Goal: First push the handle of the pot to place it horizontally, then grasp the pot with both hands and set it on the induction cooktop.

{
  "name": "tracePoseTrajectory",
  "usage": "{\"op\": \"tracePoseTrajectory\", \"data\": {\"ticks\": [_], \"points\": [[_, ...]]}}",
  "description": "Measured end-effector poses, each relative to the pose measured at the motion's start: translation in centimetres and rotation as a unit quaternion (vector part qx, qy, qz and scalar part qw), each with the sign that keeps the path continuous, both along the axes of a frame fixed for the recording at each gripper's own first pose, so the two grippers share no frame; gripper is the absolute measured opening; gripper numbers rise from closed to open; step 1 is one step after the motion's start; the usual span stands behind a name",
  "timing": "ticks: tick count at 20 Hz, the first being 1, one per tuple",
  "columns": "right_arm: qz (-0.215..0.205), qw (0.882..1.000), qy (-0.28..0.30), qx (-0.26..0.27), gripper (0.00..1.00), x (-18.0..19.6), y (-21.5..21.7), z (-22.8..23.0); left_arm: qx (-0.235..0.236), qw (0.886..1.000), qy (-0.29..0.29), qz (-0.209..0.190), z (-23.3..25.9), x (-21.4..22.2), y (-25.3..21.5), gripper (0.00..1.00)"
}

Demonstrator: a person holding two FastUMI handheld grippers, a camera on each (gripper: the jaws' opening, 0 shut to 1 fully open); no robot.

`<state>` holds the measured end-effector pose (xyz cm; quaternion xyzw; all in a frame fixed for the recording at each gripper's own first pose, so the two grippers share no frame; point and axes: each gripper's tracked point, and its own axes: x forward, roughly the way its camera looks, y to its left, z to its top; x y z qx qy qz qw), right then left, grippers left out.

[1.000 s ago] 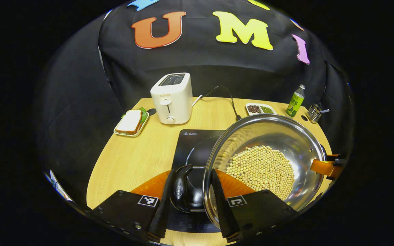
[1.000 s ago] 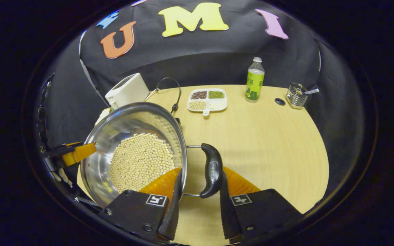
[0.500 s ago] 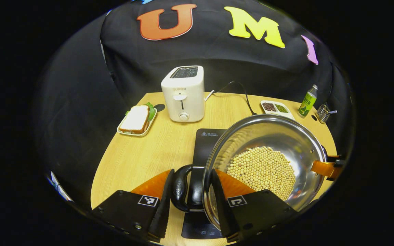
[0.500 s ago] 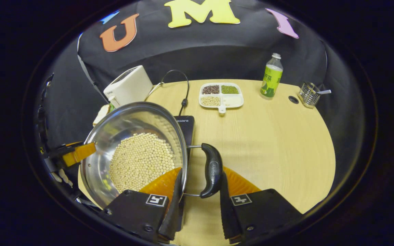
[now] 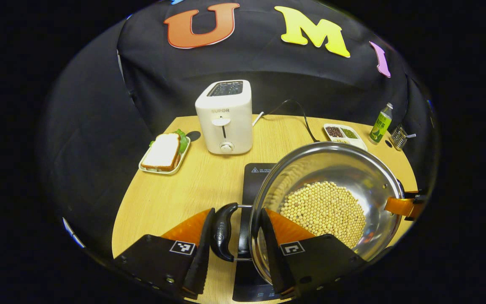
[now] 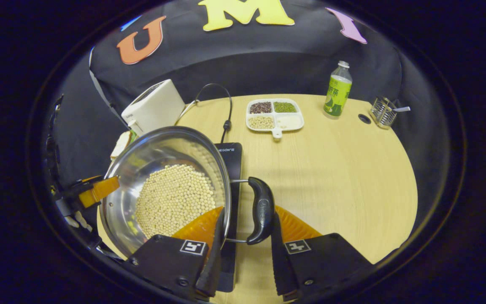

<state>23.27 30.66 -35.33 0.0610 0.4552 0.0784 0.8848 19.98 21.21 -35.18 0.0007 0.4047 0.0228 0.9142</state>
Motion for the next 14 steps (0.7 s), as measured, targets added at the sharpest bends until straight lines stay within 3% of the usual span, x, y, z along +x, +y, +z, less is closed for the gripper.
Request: {"op": "tracePoseTrajectory", "data": {"ticks": [14], "points": [[-0.004,1.000,-0.023,0.006,0.53,0.07,-0.12,-0.02,0.011,1.000,-0.016,-0.012,0.03,0.00,0.07,0.59]]}}
